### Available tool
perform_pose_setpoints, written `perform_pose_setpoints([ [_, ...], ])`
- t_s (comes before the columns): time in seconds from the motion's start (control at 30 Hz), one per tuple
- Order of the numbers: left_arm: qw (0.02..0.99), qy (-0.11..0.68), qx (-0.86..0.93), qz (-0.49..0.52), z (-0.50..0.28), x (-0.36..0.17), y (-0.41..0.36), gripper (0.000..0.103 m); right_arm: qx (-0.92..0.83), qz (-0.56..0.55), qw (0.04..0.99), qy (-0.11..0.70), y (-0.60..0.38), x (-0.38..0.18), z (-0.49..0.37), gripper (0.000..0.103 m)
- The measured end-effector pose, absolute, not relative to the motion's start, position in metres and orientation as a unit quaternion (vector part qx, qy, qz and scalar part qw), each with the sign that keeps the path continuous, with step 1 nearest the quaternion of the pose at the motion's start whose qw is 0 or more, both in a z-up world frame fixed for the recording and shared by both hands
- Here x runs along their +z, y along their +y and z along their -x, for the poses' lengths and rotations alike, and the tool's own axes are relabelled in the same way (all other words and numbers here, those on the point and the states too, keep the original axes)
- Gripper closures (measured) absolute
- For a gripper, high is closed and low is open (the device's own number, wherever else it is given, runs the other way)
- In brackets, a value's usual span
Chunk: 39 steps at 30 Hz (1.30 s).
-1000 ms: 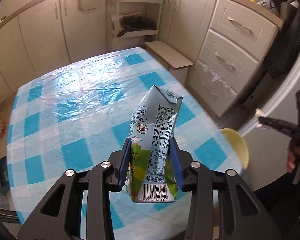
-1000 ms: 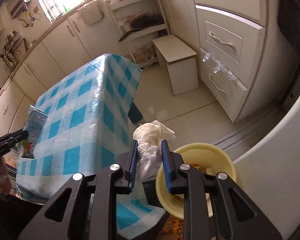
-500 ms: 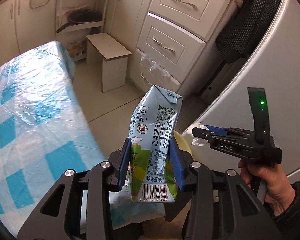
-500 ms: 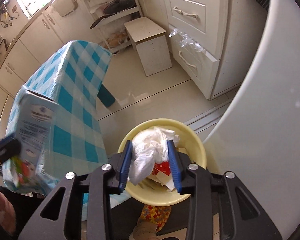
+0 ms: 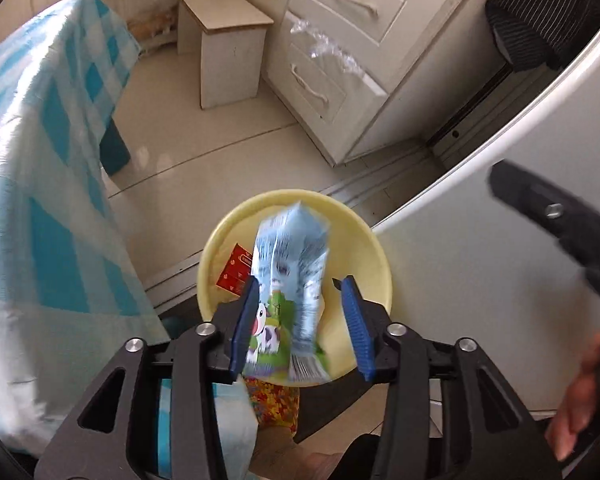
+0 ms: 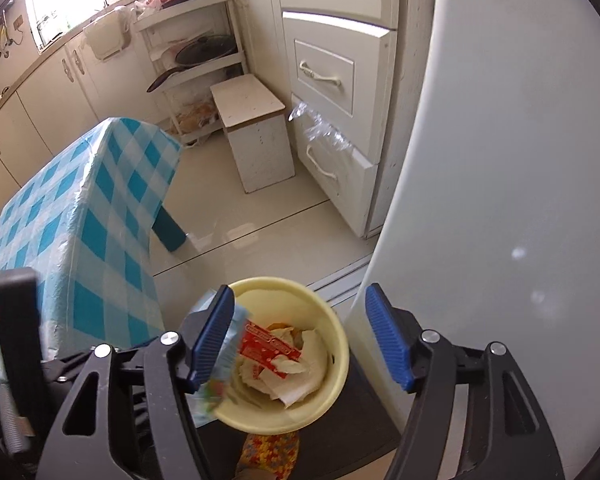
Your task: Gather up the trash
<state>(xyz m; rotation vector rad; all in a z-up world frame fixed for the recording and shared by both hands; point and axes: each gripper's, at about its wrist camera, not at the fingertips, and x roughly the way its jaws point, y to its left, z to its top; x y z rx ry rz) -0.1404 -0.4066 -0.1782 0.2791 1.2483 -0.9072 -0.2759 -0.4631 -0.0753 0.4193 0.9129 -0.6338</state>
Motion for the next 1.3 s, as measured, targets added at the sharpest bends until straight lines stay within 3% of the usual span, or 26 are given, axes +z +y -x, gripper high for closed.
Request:
perform_pose_setpoints([
  [0.03, 0.706, 0.564, -0.408, -0.129, 0.141, -0.181, -0.409, 0.048, -0.299, -0.196, 0.83, 0.429, -0.464, -0.074, 0.276, 0.036],
  [0.27, 0.726, 0.54, -0.407, -0.128, 0.142, -0.158, -0.393, 0.036, -0.307, -0.193, 0.837, 0.409, -0.461, -0.061, 0.283, 0.033],
  [0.37, 0.754, 0.503, -0.401, -0.134, 0.147, -0.125, -0.37, 0.027, -0.312, -0.183, 0.853, 0.376, -0.446, -0.042, 0.293, 0.024],
  [0.43, 0.773, 0.478, -0.392, -0.14, 0.153, -0.1, -0.35, 0.022, -0.325, -0.178, 0.86, 0.351, -0.432, -0.028, 0.302, 0.012],
  [0.67, 0.828, 0.388, -0.38, -0.14, 0.176, -0.013, -0.274, 0.008, -0.34, -0.185, 0.869, 0.307, -0.369, 0.008, 0.333, 0.008],
  [0.83, 0.841, 0.351, -0.389, -0.138, 0.2, 0.027, -0.228, 0.008, -0.355, -0.177, 0.867, 0.302, -0.327, 0.033, 0.351, 0.007],
  [1.3, 0.859, 0.323, -0.366, -0.153, 0.25, 0.067, -0.142, 0.008, -0.38, -0.156, 0.866, 0.287, -0.253, 0.072, 0.399, 0.007],
])
